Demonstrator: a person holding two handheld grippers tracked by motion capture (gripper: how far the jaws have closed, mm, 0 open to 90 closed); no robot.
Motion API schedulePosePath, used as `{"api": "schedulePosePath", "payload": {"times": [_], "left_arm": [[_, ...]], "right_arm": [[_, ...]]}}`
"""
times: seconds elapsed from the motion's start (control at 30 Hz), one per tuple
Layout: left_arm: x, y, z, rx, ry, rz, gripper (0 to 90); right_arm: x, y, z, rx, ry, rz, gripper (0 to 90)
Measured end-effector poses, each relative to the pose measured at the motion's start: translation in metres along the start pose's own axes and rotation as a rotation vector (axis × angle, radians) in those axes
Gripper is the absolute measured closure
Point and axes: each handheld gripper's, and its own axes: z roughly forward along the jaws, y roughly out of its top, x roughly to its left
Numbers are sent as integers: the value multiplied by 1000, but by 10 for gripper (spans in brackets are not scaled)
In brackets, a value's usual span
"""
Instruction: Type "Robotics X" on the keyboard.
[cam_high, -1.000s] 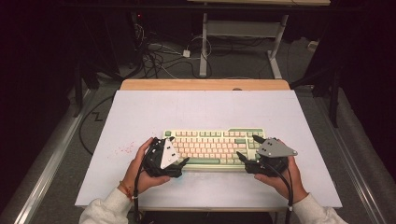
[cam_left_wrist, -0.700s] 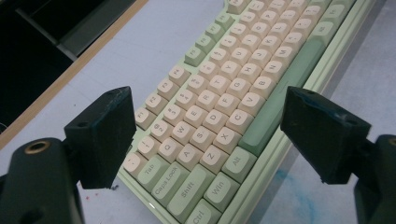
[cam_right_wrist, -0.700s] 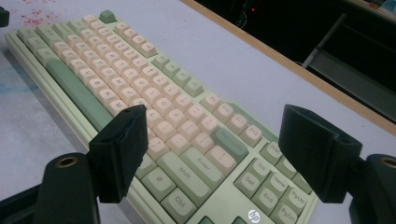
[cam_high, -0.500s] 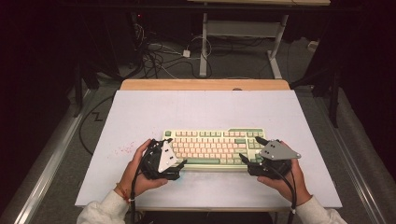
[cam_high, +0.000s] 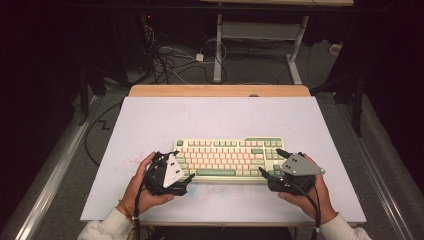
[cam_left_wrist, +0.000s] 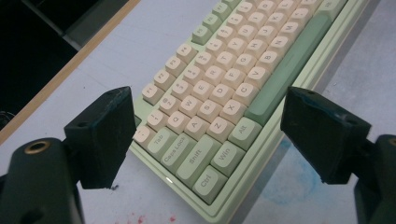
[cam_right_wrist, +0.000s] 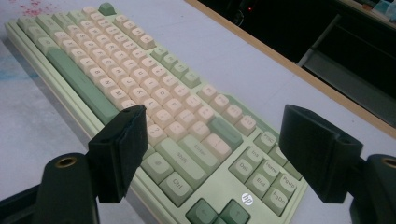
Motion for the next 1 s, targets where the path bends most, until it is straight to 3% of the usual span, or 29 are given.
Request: {"api": "schedulePosePath", "payload": {"times": [1.0], "left_arm": [[10,-35,-16,34,41,-45,161]], "right_arm": [[-10,-23,-19,28,-53,13,243]]}}
